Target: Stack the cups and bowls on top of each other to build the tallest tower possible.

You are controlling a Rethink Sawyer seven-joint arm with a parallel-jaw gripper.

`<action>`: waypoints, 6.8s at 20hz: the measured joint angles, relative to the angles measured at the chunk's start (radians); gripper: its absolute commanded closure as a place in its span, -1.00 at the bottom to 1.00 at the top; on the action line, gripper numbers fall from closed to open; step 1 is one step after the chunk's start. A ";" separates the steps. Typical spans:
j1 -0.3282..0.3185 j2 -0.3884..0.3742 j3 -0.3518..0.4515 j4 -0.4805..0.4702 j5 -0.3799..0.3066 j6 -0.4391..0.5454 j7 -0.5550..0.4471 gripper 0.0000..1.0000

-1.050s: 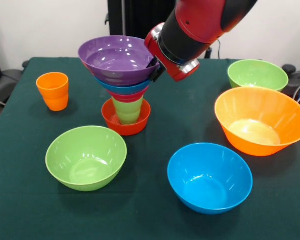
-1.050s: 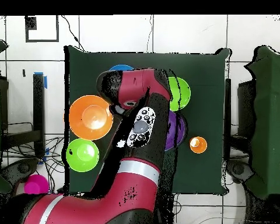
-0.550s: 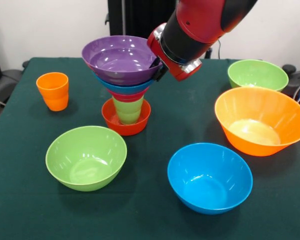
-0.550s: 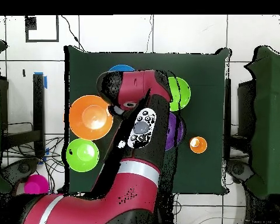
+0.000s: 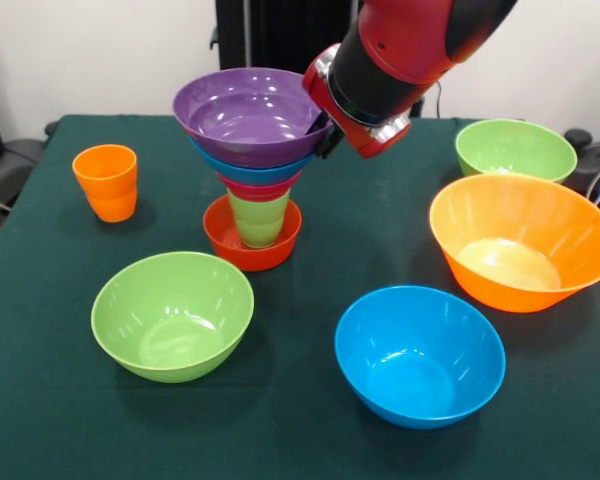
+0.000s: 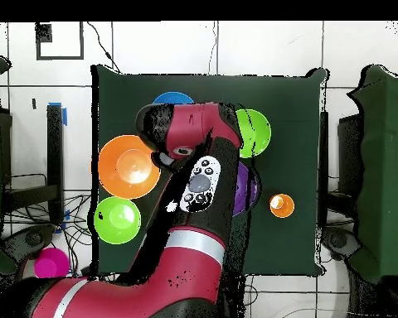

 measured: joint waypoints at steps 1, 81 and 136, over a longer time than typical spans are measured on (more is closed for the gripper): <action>0.000 0.000 0.000 0.001 0.000 0.000 0.000 1.00; 0.048 0.052 -0.085 -0.027 0.000 0.057 0.000 1.00; 0.021 0.053 -0.086 -0.043 0.000 0.057 0.000 1.00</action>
